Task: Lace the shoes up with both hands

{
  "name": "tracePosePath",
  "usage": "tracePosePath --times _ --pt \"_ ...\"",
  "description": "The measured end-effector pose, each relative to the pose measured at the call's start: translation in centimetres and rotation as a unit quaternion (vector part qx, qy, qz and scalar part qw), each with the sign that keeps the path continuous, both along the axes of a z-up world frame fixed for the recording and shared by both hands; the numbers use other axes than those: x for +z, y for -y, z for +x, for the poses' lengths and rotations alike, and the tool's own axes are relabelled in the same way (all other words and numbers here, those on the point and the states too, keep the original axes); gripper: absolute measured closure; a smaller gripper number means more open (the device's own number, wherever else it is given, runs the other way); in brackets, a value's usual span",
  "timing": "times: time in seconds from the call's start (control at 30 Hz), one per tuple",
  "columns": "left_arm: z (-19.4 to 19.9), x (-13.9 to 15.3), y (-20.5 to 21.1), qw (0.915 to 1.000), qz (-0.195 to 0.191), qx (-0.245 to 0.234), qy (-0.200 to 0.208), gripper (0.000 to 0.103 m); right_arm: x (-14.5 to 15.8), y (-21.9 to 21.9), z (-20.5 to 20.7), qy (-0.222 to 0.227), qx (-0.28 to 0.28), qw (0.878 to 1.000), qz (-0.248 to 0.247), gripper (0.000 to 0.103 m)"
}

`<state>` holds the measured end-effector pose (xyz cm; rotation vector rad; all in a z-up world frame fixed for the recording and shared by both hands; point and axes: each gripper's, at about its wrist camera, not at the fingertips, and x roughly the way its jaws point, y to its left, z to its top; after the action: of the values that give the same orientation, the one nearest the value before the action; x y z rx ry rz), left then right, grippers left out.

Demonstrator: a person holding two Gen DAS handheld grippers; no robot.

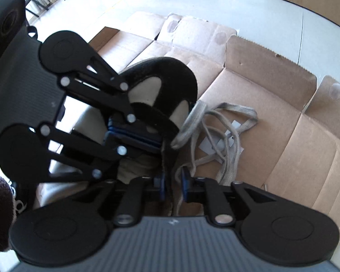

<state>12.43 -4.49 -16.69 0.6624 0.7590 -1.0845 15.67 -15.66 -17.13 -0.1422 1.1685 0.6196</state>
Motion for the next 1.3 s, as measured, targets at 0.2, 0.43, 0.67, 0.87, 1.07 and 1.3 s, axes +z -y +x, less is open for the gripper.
tracePosePath --times 0.2,0.43,0.67,0.87,1.07,1.3 --pt "-0.9 0.4 -1.1 0.9997 -0.018 -0.009 0.016 0.103 -0.3 -0.8 -0.2 0.024 0.017 0.999 -0.020 0.080" --pt "-0.4 0.8 -2.4 0.9986 -0.039 0.035 -0.011 0.103 -0.1 -2.9 -2.9 0.147 0.088 0.983 -0.060 0.079" --pt "-0.5 1.3 -3.1 0.9976 -0.040 0.057 -0.004 0.103 -1.2 -5.8 -7.1 0.328 0.218 0.909 -0.136 0.078" --pt "-0.4 1.4 -3.8 0.9971 -0.034 0.069 0.002 0.103 -1.4 -8.0 -8.4 0.382 0.299 0.855 -0.185 0.079" --pt "-0.4 1.2 -3.8 0.9966 -0.035 0.074 0.010 0.103 -1.1 -8.4 -8.7 0.403 0.338 0.821 -0.224 0.078" --pt "-0.3 1.0 -3.5 0.9964 -0.037 0.075 0.014 0.103 -0.3 -9.5 -9.1 0.380 0.372 0.812 -0.241 0.085"
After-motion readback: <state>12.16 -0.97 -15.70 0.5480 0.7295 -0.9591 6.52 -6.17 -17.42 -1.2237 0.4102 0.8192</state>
